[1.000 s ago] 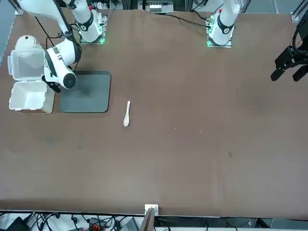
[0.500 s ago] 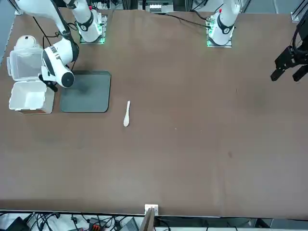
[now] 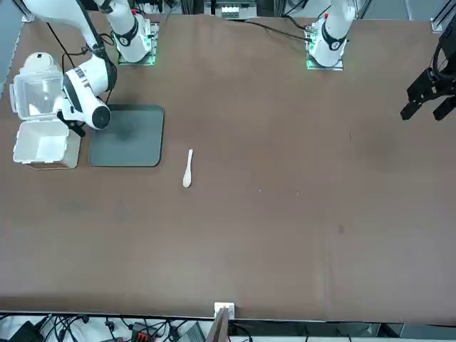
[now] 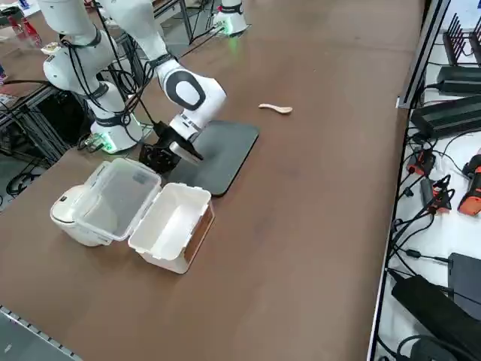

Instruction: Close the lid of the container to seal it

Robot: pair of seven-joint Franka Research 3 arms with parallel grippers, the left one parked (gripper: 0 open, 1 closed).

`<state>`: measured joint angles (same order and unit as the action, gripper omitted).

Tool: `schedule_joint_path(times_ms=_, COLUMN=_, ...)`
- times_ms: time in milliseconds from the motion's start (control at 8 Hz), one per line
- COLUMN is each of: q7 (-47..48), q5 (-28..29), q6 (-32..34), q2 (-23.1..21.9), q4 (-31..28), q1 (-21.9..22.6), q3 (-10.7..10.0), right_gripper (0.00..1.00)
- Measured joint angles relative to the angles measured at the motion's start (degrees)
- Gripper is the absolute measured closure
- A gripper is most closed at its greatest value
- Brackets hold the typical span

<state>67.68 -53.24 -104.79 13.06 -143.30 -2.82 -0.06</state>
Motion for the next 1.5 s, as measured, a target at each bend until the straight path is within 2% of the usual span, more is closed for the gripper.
schedule_joint_path(times_ms=625, q7=-4.80, q5=-0.45, q6=4.15, q2=-0.26, q4=3.76, q1=0.78, q3=0.76, right_gripper=0.99)
schedule_joint_path(times_ms=1125, q7=-11.21, q5=-0.66, q6=5.56, q2=-0.41, q4=8.69, q1=0.63, q3=0.17, right_gripper=0.99)
schedule_joint_path(times_ms=1500, q7=-23.37, q5=6.12, q6=11.82, q2=-0.91, q4=18.11, q1=0.49, q3=-0.13, right_gripper=0.99)
